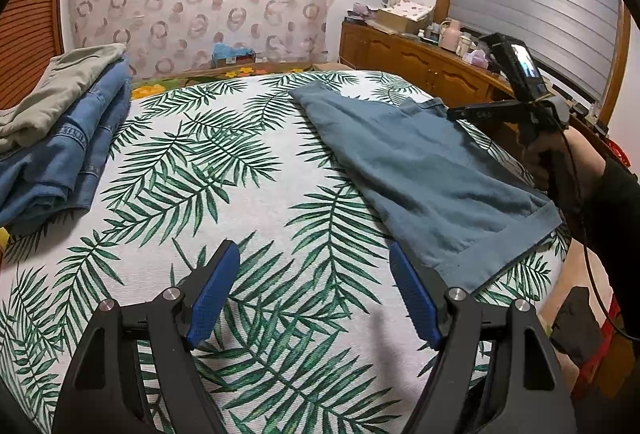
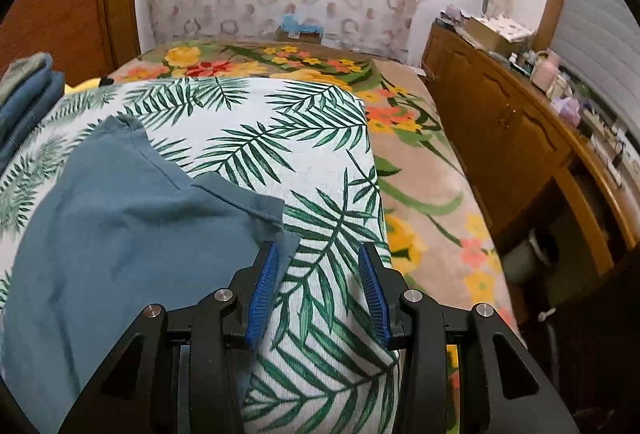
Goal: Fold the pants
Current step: 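Close the right gripper on the hem of the folded shorts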
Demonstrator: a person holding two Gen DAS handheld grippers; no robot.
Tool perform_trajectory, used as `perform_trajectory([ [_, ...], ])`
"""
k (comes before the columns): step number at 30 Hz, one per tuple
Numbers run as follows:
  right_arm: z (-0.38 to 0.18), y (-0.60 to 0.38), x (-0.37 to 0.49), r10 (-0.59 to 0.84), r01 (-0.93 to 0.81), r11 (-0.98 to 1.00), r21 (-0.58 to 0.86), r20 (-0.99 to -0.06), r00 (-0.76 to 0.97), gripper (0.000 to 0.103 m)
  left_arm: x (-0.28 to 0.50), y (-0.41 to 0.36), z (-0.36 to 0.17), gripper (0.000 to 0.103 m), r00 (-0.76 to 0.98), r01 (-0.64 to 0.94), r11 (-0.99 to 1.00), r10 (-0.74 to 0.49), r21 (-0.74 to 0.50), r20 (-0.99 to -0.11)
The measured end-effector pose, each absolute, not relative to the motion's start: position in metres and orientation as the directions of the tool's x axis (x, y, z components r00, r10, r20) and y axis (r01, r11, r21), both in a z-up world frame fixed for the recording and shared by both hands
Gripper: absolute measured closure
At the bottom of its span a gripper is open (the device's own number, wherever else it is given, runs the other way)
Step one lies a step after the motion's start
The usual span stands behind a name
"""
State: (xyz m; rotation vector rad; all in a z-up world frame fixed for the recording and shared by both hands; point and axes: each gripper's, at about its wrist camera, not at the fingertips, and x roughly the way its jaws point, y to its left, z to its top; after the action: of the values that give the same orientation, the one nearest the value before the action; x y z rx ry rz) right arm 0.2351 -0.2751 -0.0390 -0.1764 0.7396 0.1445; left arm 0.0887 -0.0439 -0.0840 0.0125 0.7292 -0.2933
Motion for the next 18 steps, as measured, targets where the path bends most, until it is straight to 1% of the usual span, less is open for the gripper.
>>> perform_trajectory([
  [2,-0.035,-0.278,0.225,0.073,-0.196,0.974,-0.111,-0.667,0.741,0.06,0.089,-0.046,-0.084,0.025,0.704,0.277,0.957,-0.267,-0.091,-0.658],
  [5,-0.031,-0.273,0.206,0.119,-0.226,0.971,-0.08,-0.655,0.746,0.06,0.088,-0.05,-0.083,0.025,0.703,0.286,0.954,-0.271,-0.087,-0.658],
  [8,-0.035,-0.267,0.181,0.171,-0.271,0.961,-0.061,-0.64,0.749,0.06,0.087,-0.053,-0.083,0.025,0.701,0.296,0.951,-0.279,-0.087,-0.656],
  [14,-0.047,-0.267,0.129,0.201,-0.312,0.947,-0.072,-0.624,0.755,0.06,0.085,-0.065,-0.082,0.025,0.691,0.333,0.94,-0.301,-0.081,-0.657],
  [15,-0.047,-0.27,0.121,0.205,-0.315,0.947,-0.071,-0.621,0.756,0.06,0.084,-0.068,-0.082,0.027,0.685,0.343,0.936,-0.311,-0.085,-0.659],
  [17,-0.046,-0.277,0.106,0.217,-0.321,0.945,-0.062,-0.614,0.759,0.06,0.085,-0.073,-0.082,0.036,0.668,0.364,0.926,-0.333,-0.098,-0.665],
  [18,-0.046,-0.281,0.1,0.225,-0.325,0.944,-0.054,-0.613,0.757,0.06,0.085,-0.076,-0.082,0.038,0.663,0.37,0.923,-0.339,-0.101,-0.668],
])
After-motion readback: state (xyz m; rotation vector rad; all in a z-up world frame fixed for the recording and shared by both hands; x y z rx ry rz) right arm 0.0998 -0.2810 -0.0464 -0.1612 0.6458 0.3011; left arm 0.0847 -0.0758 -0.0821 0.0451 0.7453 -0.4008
